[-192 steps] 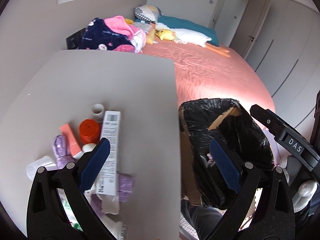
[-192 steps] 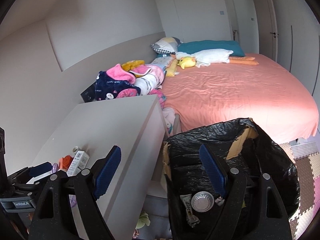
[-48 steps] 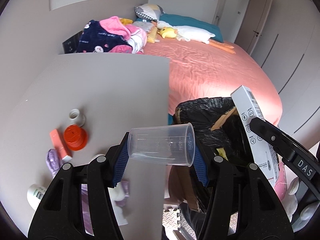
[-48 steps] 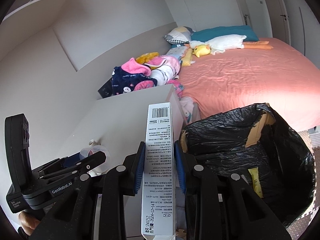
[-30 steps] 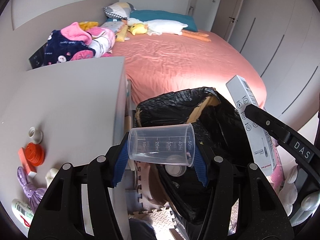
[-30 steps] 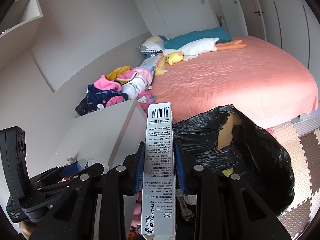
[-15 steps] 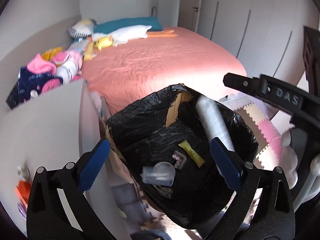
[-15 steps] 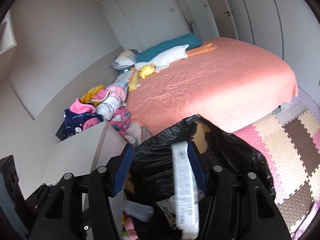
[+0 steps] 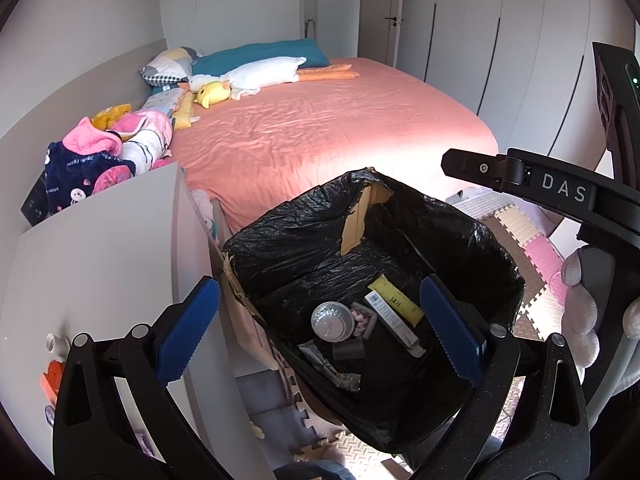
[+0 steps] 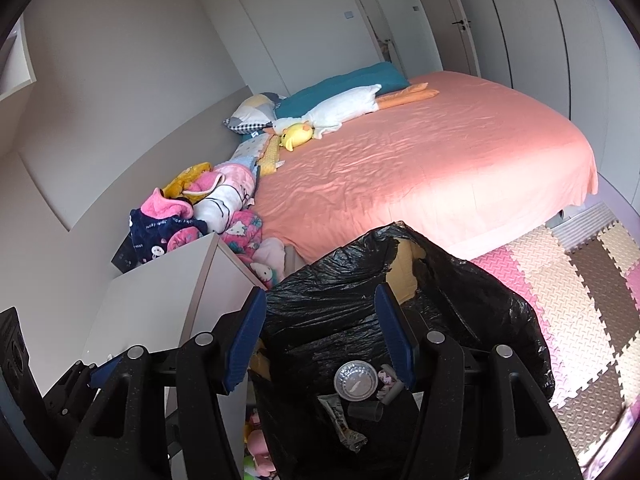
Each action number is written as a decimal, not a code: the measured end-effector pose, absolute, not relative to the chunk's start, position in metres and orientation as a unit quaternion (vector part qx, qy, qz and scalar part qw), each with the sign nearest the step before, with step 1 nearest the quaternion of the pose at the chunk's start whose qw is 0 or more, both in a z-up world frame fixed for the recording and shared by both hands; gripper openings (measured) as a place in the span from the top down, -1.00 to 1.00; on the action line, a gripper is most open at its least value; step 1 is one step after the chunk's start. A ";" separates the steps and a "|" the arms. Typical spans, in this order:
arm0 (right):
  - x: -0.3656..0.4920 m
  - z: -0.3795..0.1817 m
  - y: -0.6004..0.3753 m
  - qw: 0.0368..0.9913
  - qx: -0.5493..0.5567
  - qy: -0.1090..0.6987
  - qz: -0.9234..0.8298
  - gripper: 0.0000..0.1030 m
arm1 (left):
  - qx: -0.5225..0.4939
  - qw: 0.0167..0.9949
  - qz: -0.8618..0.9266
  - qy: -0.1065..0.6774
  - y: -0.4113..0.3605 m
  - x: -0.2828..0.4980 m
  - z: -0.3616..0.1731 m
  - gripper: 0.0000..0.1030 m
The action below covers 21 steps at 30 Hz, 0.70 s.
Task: Collect trash
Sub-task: 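Move both grippers back to the desk toward the white bottle and plush toy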
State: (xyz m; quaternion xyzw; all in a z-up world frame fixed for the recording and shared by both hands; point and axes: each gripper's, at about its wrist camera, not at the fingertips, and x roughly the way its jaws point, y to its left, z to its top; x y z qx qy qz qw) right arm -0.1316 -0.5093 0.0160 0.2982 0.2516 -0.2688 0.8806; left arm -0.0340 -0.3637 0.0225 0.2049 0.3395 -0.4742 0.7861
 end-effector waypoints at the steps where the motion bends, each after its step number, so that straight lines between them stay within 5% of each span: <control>1: -0.131 0.017 -0.507 0.882 0.296 0.252 -0.266 -0.12 | 0.203 0.788 -0.472 0.340 -0.362 -0.033 0.023 -0.88; 21: -0.089 0.028 -0.429 0.912 0.244 0.277 -0.180 -0.12 | 0.178 0.830 -0.408 0.336 -0.281 -0.020 0.033 -0.88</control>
